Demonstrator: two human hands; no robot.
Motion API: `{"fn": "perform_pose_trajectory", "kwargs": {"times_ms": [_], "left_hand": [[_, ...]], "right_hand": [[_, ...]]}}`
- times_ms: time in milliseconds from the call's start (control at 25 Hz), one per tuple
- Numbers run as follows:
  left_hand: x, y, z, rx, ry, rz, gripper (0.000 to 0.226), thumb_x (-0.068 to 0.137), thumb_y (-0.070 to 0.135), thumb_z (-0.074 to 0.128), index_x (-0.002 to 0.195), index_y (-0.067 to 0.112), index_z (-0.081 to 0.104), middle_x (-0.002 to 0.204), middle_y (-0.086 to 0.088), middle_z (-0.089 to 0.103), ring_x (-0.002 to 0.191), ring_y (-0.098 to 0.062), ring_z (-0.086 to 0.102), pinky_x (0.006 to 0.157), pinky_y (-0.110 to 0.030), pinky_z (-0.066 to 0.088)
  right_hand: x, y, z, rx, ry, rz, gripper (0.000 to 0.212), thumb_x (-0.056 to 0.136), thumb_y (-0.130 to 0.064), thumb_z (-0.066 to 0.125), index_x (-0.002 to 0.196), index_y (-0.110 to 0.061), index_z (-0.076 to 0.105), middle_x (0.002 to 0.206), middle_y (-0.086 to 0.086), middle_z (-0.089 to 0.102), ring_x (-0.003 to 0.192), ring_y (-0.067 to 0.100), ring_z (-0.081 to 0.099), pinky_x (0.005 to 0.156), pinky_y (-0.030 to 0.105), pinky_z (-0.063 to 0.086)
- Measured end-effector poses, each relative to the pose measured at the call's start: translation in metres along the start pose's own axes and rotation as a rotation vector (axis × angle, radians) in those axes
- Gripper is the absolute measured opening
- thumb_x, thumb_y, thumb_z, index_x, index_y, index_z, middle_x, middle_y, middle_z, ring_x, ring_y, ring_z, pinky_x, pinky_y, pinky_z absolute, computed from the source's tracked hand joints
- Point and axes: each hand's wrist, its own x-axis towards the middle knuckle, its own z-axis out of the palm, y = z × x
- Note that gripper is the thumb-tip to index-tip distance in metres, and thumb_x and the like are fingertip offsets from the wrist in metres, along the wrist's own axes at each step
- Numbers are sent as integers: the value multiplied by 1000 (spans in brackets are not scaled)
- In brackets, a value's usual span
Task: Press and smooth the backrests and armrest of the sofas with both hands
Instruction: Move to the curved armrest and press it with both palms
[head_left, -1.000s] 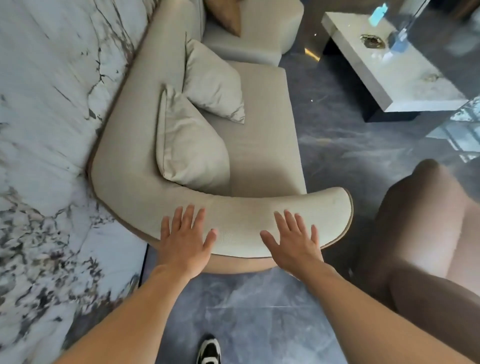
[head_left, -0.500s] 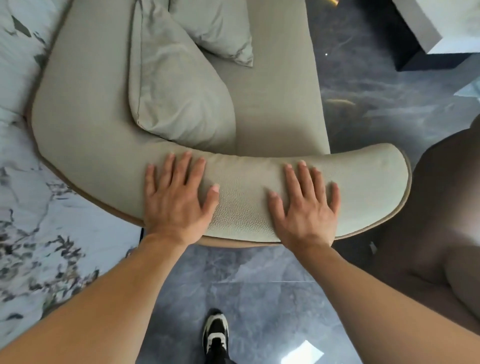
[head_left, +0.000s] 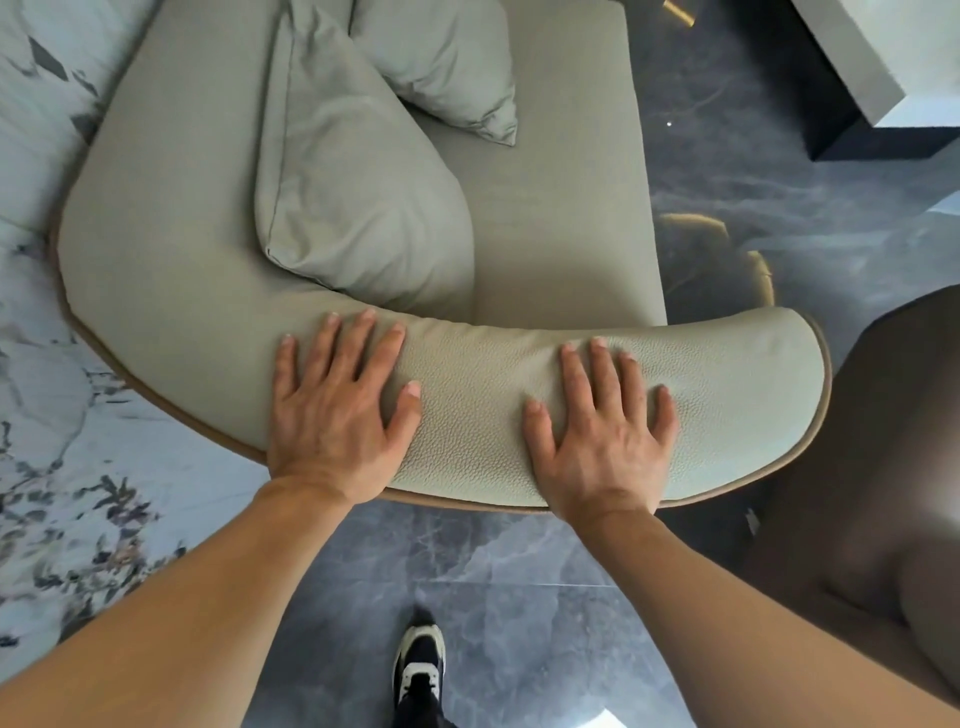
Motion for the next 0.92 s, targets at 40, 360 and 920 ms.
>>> {"fn": "perform_pose_trajectory", "kwargs": {"times_ms": [40, 360, 920], "left_hand": [[2, 0, 0, -2, -4, -2, 62, 88, 51, 28, 143, 25, 39, 153, -3, 37, 143, -29, 25, 117, -55, 10], [33, -1, -2, -16, -10, 3, 63, 87, 51, 28, 142, 24, 43, 151, -4, 40, 142, -30, 29, 116, -57, 14], [88, -6, -2, -53, 1, 19, 63, 85, 50, 32, 138, 21, 52, 146, -6, 49, 138, -32, 38, 113, -58, 22]], "right_hand": [[2, 0, 0, -2, -7, -1, 70, 88, -64, 17, 148, -31, 27, 157, -3, 26, 144, 23, 15, 113, 53, 9], [31, -5, 2, 4, 30, 3, 69, 88, -64, 19, 147, -30, 31, 155, -2, 31, 143, 24, 20, 113, 53, 11], [86, -15, 2, -11, 49, 7, 68, 87, -62, 24, 146, -30, 36, 153, -3, 36, 142, 22, 25, 111, 50, 12]]}}
